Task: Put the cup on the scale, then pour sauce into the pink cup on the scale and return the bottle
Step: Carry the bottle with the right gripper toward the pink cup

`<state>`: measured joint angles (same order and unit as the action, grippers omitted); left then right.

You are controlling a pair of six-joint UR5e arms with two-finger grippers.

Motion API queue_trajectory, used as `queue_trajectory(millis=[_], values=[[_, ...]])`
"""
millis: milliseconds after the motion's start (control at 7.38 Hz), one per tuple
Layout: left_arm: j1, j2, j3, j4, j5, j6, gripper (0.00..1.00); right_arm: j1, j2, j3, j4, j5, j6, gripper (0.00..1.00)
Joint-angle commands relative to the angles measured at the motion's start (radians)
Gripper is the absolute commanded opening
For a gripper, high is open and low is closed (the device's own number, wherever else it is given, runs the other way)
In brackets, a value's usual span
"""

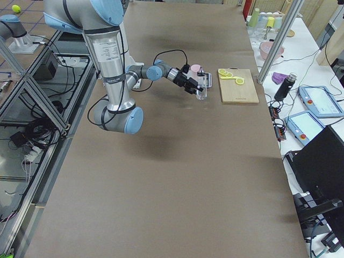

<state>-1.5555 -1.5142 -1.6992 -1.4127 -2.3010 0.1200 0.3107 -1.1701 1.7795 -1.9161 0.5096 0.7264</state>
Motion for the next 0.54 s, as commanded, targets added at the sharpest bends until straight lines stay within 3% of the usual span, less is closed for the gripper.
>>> queue_trajectory(millis=[0,407], values=[[0.000,0.000,0.001,0.001,0.000,0.000,0.98,-0.005,0.012,-0.002,-0.064,-0.045,-0.001,0.00],[0.000,0.020,0.000,0.003,-0.002,-0.002,0.98,-0.008,0.093,-0.003,-0.239,-0.071,0.001,0.00]])
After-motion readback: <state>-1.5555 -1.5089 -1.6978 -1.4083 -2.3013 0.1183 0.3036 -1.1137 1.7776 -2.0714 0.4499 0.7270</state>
